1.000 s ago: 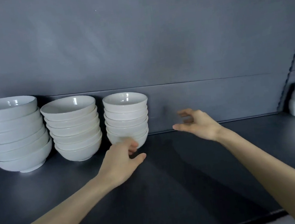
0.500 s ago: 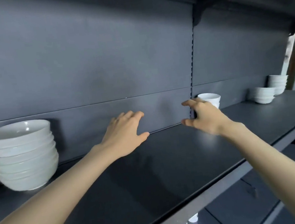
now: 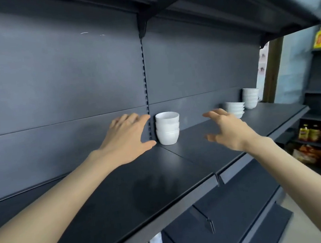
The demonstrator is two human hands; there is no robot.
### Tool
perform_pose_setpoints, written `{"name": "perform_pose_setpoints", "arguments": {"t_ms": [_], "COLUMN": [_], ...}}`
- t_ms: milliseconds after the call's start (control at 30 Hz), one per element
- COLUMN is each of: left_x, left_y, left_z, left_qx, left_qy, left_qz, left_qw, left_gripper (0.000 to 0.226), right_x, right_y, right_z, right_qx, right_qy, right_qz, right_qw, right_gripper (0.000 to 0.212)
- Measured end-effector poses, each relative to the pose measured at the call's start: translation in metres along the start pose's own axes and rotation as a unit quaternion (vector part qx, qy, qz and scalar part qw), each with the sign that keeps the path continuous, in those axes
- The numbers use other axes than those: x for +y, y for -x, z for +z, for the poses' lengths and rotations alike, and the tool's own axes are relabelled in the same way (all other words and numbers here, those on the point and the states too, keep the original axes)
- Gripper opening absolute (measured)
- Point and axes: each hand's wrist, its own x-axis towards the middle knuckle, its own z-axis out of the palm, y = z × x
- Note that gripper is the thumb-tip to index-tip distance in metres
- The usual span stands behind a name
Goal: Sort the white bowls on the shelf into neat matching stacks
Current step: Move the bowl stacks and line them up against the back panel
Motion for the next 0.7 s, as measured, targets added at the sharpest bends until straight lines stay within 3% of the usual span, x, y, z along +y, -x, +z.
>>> {"name": "perform_pose_setpoints", "arguments": {"t_ms": [700], "left_x": [0.172], "left_y": [-0.274], "left_z": [0.165], "left_qx": [0.014], "left_qy": [0.061], "left_qz": [0.106], "left_qw": [0.992], "left_gripper": [0.064], "right_x": [0.286], "right_y": [-0.147], "right_z": [-0.013], "right_qx": [0.02], "right_qy": [0.077], "right_qz": [0.08], "right_qw": [0.994], "right_gripper": [0.064]}}
